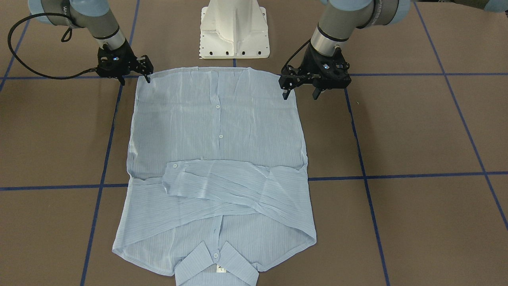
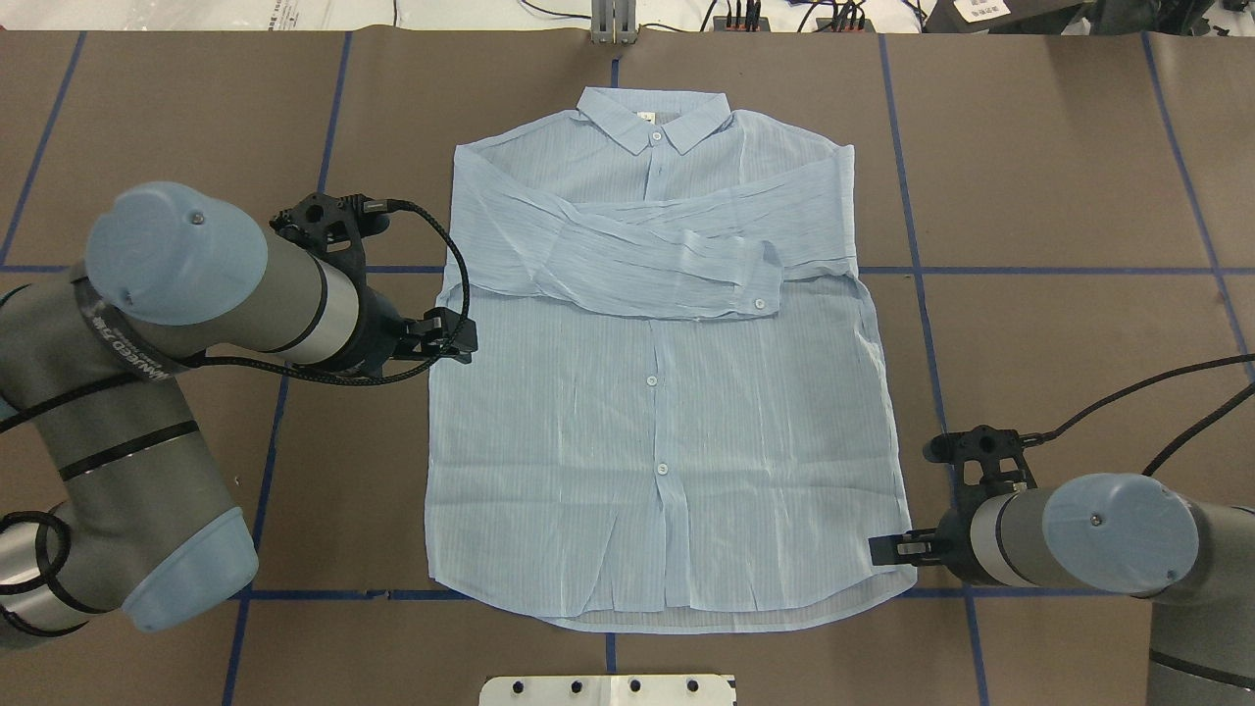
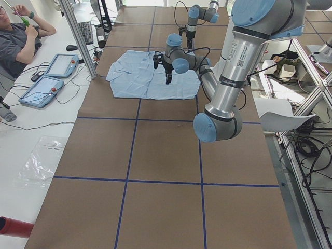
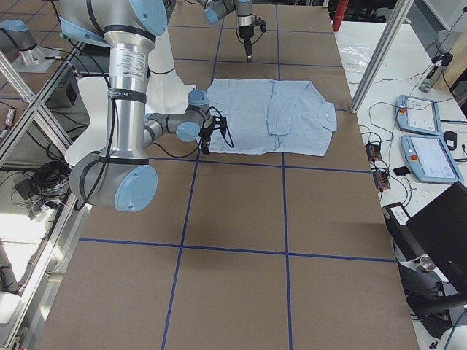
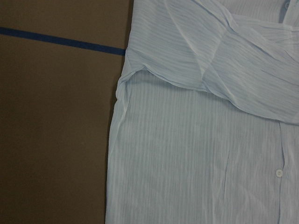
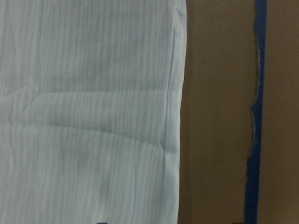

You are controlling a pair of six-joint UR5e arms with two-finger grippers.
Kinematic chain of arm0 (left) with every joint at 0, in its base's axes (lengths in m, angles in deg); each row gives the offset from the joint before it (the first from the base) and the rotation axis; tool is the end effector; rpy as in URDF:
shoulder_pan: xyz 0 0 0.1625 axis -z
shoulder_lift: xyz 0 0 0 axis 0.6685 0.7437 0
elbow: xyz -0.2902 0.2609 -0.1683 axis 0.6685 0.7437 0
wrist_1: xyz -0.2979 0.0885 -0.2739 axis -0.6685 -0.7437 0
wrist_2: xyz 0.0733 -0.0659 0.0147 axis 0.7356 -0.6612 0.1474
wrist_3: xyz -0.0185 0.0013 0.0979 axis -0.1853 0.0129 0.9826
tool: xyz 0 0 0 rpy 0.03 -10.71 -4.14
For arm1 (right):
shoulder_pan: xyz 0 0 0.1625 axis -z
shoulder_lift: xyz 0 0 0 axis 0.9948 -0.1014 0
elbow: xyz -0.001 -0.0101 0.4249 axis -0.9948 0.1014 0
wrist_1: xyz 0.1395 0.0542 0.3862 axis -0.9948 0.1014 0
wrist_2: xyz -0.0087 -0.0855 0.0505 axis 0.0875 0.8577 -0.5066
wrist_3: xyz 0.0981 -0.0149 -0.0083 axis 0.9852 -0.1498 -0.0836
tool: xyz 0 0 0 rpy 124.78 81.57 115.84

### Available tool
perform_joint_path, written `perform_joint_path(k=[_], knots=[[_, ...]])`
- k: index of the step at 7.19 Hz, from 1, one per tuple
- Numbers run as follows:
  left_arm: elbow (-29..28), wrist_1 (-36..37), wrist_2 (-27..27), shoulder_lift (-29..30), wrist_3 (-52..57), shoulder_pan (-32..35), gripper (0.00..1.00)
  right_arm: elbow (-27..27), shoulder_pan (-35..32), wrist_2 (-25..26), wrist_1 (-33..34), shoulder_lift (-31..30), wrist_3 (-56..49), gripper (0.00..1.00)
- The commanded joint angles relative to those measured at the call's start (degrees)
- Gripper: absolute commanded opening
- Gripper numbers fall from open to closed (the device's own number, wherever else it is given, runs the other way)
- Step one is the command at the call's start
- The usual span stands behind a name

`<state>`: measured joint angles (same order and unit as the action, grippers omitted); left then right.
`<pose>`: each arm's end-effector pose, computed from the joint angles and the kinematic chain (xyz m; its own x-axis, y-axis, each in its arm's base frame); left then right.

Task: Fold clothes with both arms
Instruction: 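Lower the left gripper to the hem corner while the right gripper holds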

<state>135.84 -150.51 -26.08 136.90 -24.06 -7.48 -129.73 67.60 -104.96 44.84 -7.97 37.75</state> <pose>0.4086 -0.4019 0.2313 0.5337 -0.1040 -0.8393 0.1911 0.9816 -0.0001 -0.4029 -0.2421 0.4347 0.6811 -0.0594 0.7298 0.0056 0.9971 0.0760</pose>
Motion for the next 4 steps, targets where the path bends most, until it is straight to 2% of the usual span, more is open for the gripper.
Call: perform_joint_path(k=[1,2,4], knots=[[0.0,0.0,0.0,0.1,0.0,0.1,1.0,1.3,1.5,-0.4,0.0,0.7,0.1,0.73],[0.0,0.0,0.0,0.1,0.0,0.1,1.0,2.2,1.6,-0.5,0.0,1.8,0.1,0.68],[-0.1,0.0,0.1,0.1,0.0,0.2,1.0,2.2,1.5,-1.5,0.0,1.8,0.0,0.36]])
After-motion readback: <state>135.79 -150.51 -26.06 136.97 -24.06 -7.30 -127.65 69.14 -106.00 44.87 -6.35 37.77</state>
